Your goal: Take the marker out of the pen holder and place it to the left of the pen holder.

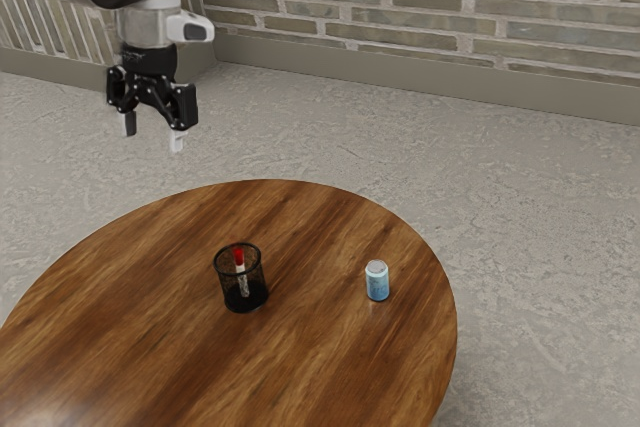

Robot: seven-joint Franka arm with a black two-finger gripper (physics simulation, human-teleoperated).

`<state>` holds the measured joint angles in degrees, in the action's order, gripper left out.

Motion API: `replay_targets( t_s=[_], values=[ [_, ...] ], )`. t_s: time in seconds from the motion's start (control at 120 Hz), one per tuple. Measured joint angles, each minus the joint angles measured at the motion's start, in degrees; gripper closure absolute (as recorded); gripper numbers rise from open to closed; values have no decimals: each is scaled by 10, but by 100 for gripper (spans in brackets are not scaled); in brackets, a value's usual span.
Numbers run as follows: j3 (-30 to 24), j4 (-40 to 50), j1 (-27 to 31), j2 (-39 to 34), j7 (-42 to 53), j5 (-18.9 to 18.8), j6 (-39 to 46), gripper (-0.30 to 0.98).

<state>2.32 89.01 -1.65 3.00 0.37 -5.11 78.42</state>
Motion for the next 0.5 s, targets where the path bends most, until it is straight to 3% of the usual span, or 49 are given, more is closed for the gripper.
replay_targets(
  t_s=[0.267, 0.5],
  values=[
    [27, 2, 7, -21, 0, 11, 52, 0],
    [9, 281, 0, -146, 0, 23, 203, 0]
  ],
)
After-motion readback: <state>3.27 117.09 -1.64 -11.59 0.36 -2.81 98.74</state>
